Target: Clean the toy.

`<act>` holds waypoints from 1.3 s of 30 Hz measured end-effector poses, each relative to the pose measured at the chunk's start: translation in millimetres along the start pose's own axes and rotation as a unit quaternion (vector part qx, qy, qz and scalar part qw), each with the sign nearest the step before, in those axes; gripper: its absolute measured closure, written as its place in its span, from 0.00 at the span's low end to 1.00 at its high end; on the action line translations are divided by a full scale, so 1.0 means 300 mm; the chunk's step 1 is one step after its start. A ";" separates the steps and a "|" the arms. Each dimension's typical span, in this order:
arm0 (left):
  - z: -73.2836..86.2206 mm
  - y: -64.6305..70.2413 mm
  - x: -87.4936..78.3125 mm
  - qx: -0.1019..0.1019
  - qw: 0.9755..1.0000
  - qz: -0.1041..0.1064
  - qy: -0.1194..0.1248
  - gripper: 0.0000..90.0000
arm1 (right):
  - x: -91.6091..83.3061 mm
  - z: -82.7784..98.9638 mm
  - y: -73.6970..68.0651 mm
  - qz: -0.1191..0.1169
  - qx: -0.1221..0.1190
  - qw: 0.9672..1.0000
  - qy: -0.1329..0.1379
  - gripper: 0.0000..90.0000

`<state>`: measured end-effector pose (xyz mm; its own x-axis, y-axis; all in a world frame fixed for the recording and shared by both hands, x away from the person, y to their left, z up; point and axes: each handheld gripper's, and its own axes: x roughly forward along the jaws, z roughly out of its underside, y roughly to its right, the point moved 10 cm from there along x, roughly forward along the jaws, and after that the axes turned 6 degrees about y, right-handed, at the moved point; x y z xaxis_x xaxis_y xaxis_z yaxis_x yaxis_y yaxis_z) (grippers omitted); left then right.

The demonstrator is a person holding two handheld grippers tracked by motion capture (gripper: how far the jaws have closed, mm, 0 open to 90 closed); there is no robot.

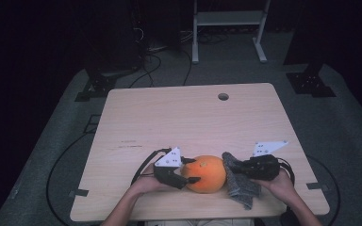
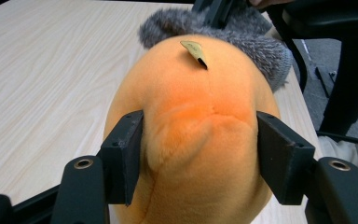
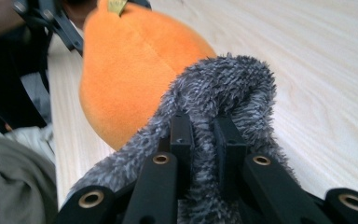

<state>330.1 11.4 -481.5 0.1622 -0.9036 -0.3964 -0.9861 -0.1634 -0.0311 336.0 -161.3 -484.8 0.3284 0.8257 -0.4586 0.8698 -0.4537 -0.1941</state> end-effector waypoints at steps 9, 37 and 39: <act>0.022 0.002 -0.021 -0.001 1.000 0.015 -0.003 0.42 | 0.041 -0.056 -0.022 -0.029 0.005 0.999 0.027 0.89; 0.039 0.012 -0.024 -0.004 0.999 0.037 -0.002 0.42 | 0.016 -0.007 0.006 -0.028 0.034 0.999 0.019 0.88; 0.040 0.009 -0.025 -0.007 0.999 0.037 -0.002 0.42 | 0.012 -0.043 -0.008 -0.036 0.032 0.998 0.038 0.88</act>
<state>325.8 22.4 -489.6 0.0883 -0.9122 -0.4002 -0.9948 -0.1012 0.0111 339.8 -153.0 -474.9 0.2941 0.8792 -0.3750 0.8675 -0.4102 -0.2814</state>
